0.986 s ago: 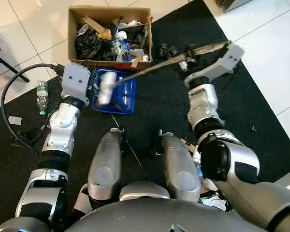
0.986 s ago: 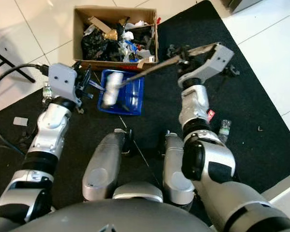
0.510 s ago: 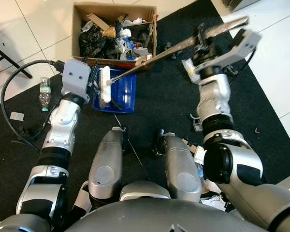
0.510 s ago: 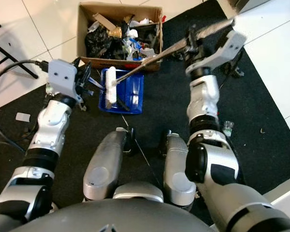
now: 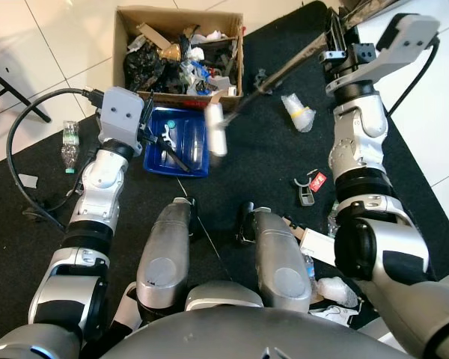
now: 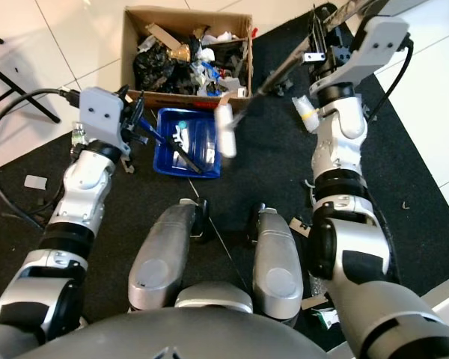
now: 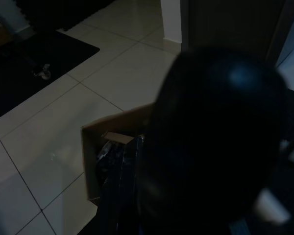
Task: Sweep floor
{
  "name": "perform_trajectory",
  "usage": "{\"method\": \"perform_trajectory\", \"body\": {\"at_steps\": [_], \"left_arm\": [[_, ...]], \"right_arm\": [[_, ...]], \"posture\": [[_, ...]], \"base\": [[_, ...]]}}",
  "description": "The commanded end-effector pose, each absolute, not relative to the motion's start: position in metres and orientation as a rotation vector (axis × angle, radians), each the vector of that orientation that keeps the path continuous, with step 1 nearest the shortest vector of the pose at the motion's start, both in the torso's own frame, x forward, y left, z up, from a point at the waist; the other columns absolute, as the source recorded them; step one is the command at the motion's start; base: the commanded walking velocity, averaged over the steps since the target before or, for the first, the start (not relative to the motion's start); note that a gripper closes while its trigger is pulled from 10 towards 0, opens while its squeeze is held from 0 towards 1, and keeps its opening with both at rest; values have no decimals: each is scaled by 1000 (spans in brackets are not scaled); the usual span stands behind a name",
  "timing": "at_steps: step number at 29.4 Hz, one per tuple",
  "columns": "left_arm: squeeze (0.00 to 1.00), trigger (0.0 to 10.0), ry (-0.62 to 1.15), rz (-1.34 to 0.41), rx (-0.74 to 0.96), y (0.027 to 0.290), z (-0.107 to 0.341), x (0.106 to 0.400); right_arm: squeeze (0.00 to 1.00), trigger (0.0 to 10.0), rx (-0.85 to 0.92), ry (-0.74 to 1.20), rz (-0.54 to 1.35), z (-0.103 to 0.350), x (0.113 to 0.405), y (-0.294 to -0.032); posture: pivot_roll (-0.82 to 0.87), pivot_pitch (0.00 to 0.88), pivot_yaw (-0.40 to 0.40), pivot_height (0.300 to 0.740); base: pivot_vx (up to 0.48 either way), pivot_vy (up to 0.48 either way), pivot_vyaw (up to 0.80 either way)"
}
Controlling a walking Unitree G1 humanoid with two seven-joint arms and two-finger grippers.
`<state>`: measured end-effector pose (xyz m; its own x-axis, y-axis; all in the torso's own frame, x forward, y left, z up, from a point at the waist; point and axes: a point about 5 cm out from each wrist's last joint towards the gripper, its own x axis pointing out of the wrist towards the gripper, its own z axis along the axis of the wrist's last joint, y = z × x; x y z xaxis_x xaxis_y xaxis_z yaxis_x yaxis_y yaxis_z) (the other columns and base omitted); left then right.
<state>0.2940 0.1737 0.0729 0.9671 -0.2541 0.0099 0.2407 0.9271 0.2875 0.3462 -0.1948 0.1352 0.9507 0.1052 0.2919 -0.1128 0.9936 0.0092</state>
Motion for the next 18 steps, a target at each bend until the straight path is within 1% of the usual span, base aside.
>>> {"method": "perform_trajectory", "body": {"at_steps": [1, 2, 3, 4, 8, 11, 13, 16, 18], "left_arm": [[0, 10000, 60, -291, 265, 166, 48, 281], [0, 10000, 42, -289, 250, 166, 52, 281], [0, 10000, 32, -285, 244, 165, 54, 281], [0, 10000, 32, -285, 244, 165, 54, 281], [0, 10000, -30, -235, 206, 167, 66, 275], [0, 10000, -73, -187, 204, 171, 75, 270], [0, 10000, -73, -187, 204, 171, 75, 270], [0, 10000, -124, -122, 193, 177, 87, 263], [0, 10000, -135, -108, 187, 179, 91, 261]], "right_arm": [[0, 10000, -26, -253, 96, 121, 340, -195], [0, 10000, -70, -198, 84, 109, 337, -193], [0, 10000, -76, -176, 88, 104, 336, -192], [0, 10000, -76, -176, 88, 104, 336, -192], [0, 10000, -81, -55, 97, 75, 328, -179], [0, 10000, -103, 26, 102, 58, 321, -176], [0, 10000, -103, 26, 102, 58, 321, -176], [0, 10000, -143, 89, 90, 44, 313, -176], [0, 10000, -153, 94, 83, 43, 313, -176]], "posture": [[194, 172, -55, 740], [195, 166, -55, 740], [196, 142, -54, 740], [196, 142, -54, 740], [204, 99, -63, 740], [215, 80, -77, 740], [215, 80, -77, 740], [238, 62, -94, 740], [238, 62, -94, 740]], "base": [[0, 0, 0], [0, 0, 0], [0, 0, 0], [0, 0, 0], [0, 0, 0], [0, 0, 0], [0, 0, 0], [0, 0, 0], [0, 0, 0]]}}
